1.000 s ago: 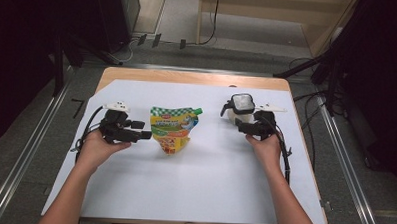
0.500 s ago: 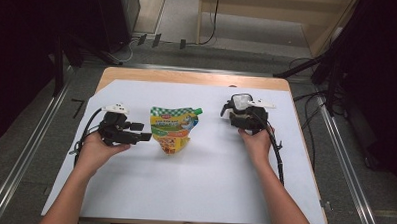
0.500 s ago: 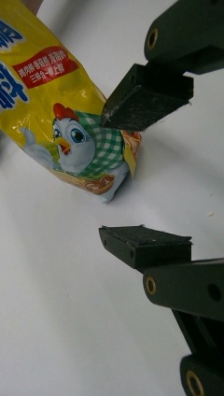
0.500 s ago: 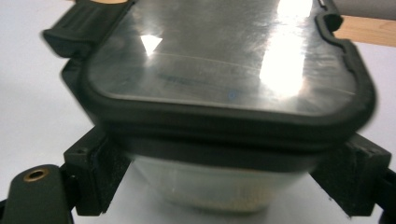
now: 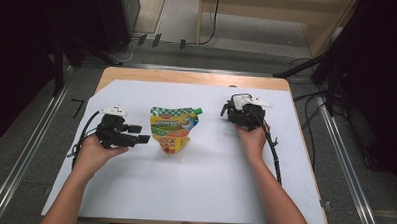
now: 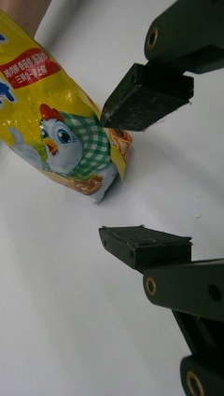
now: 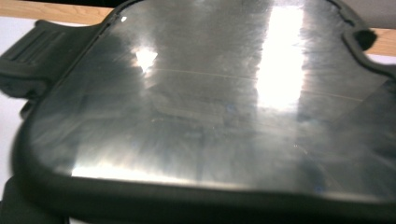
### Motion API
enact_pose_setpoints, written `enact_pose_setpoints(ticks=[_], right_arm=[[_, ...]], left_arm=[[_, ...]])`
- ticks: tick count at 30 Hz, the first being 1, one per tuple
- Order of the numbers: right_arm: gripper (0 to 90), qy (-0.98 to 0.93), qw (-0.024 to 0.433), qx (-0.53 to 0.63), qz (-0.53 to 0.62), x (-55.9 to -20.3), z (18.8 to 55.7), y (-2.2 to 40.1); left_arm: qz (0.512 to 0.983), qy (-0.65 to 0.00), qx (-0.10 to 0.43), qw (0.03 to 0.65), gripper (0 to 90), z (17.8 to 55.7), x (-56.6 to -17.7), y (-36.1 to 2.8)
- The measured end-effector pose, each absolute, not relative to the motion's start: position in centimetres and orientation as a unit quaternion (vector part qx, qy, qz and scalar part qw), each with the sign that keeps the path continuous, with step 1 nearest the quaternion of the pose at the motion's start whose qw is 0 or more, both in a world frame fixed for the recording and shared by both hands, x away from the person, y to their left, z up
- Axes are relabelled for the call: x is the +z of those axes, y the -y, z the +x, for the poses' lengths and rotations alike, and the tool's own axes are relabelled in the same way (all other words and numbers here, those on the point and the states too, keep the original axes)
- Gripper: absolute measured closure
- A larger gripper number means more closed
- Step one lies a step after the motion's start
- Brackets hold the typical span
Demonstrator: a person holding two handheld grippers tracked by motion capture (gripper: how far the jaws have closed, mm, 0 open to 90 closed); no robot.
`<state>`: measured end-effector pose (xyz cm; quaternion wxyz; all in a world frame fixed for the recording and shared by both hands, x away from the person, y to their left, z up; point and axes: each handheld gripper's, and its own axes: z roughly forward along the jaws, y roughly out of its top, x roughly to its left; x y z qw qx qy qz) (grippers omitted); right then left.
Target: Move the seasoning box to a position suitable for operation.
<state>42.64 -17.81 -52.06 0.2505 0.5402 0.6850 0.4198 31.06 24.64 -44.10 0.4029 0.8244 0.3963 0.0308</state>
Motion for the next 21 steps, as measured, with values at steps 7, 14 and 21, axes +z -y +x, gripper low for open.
enact_pose_setpoints(ticks=[7, 14, 21], right_arm=[[13.8, -0.691, 0.262, 0.410, 0.535, -52.13, 42.81, 17.63], [14.8, -0.695, 0.264, 0.406, 0.532, -51.96, 42.76, 17.73], [15.1, -0.695, 0.254, 0.412, 0.531, -51.41, 42.49, 17.96]], left_arm=[[0.824, -0.398, 0.017, 0.403, 40.7, 30.92, -44.34, -24.72], [0.827, -0.389, 0.026, 0.405, 40.4, 30.71, -44.16, -24.73], [0.831, -0.381, 0.033, 0.403, 40.7, 30.18, -43.73, -24.81]])
